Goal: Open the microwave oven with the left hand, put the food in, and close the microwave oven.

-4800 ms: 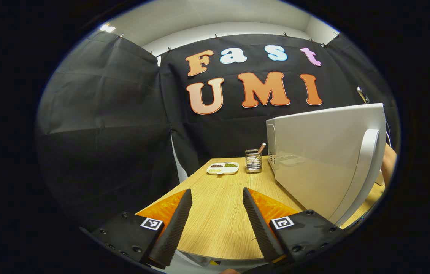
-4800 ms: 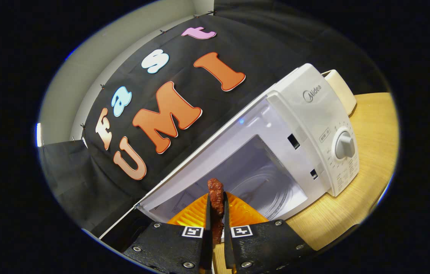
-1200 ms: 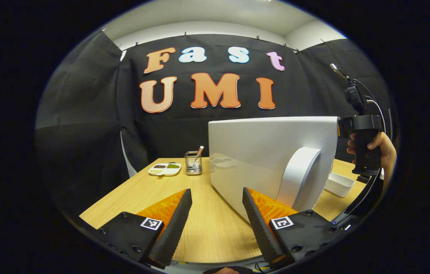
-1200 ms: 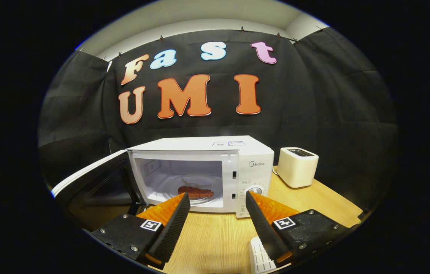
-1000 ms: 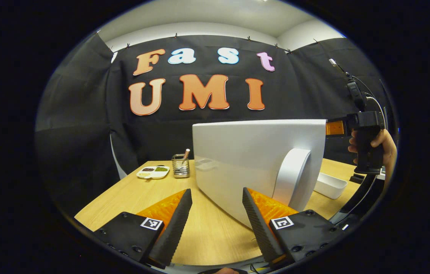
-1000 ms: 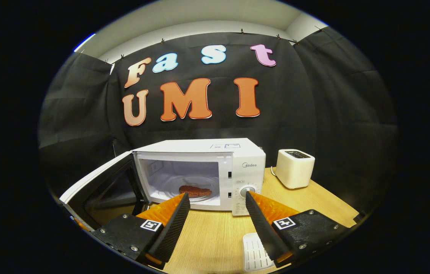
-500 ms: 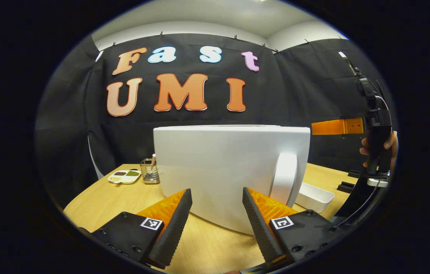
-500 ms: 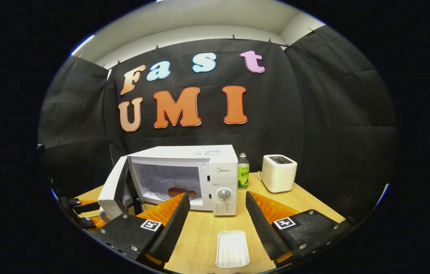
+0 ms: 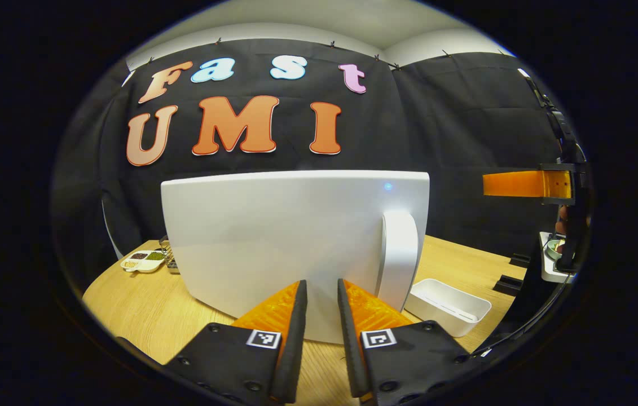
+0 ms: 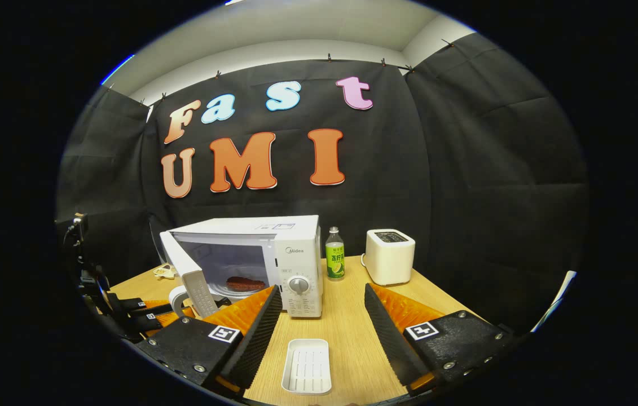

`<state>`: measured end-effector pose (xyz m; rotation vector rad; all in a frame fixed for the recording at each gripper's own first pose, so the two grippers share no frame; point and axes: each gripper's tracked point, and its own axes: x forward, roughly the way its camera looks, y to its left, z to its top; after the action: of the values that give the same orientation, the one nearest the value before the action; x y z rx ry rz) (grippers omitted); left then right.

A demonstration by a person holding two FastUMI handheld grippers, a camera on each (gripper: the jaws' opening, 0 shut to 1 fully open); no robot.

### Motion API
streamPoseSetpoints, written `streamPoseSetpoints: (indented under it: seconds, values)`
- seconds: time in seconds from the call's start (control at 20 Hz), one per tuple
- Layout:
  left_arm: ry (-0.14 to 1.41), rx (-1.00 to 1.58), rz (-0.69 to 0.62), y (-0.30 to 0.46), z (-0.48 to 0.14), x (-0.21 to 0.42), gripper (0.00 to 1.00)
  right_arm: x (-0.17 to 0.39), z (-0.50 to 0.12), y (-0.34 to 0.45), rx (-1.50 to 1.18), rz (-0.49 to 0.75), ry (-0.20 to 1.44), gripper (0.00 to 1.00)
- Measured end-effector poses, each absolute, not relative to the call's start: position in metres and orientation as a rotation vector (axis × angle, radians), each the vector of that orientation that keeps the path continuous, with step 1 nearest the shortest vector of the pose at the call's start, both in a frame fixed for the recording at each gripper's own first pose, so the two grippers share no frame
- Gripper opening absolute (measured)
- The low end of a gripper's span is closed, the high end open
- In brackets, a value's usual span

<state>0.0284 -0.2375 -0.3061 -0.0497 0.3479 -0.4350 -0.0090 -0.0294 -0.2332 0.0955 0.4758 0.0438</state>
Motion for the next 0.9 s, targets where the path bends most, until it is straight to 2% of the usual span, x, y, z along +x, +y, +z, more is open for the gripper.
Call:
streamPoseSetpoints:
  seconds: [0.05,0.3,0.35,0.4,0.9]
  values:
    - [0.352,-0.054,-0.446,-0.243,-0.309,0.032,0.24,-0.009,-0.233,-0.034,0.097,0.041,0.475,0.91]
    - [0.346,-0.07,-0.468,-0.272,-0.315,0.055,0.22,-0.003,-0.237,-0.058,0.117,0.011,0.471,0.91]
    - [0.364,-0.083,-0.474,-0.279,-0.32,0.059,0.13,-0.002,-0.238,-0.062,0.126,0.008,0.471,0.92]
    - [0.373,-0.085,-0.471,-0.283,-0.323,0.063,0.09,0.0,-0.239,-0.064,0.133,0.008,0.472,0.92]
    - [0.378,-0.054,-0.395,-0.31,-0.337,0.13,0.08,0.018,-0.24,-0.058,0.131,0.069,0.441,0.92]
